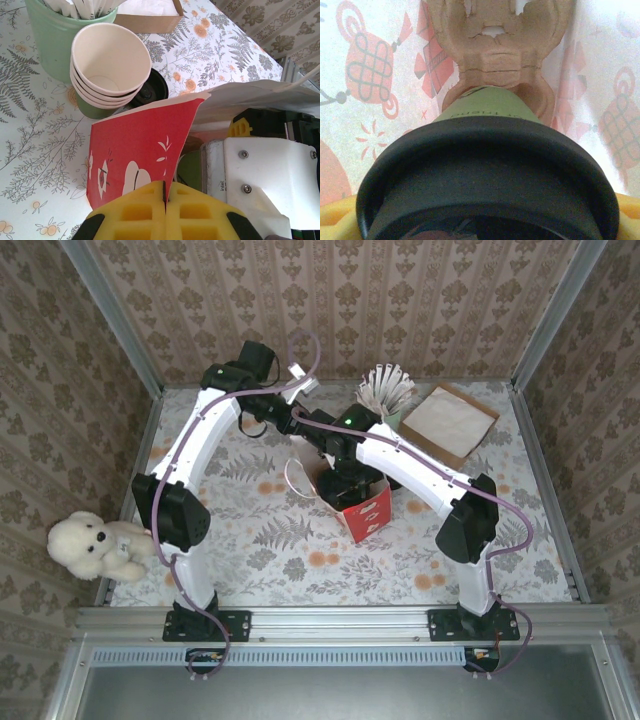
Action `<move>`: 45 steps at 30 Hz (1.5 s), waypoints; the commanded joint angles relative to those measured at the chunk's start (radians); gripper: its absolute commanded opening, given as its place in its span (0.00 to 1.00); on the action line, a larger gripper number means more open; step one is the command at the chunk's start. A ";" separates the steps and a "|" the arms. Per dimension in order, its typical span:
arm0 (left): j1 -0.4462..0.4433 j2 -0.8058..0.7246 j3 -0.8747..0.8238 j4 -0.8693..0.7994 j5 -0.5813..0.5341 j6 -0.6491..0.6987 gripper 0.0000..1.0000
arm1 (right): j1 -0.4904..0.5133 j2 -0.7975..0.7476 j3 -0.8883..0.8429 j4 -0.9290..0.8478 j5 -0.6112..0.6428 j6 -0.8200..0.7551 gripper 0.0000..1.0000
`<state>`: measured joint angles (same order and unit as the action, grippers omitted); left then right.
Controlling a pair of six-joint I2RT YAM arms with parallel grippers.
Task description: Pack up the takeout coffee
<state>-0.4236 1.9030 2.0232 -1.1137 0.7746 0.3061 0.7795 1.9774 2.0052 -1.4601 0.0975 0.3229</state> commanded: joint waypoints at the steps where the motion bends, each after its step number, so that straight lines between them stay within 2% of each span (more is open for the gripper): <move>1: -0.001 0.007 0.029 -0.012 0.031 -0.013 0.00 | -0.006 -0.037 -0.013 -0.006 0.026 0.001 0.69; 34: 0.002 -0.005 0.014 0.015 0.038 -0.024 0.00 | -0.030 -0.053 -0.078 0.032 0.039 0.023 0.69; 45: 0.002 0.005 0.026 0.012 0.038 -0.027 0.00 | -0.037 -0.055 -0.081 -0.003 0.036 0.034 0.70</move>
<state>-0.4236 1.9030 2.0232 -1.1061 0.7788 0.2836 0.7513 1.9621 1.9396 -1.4322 0.1200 0.3401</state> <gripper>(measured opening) 0.045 0.837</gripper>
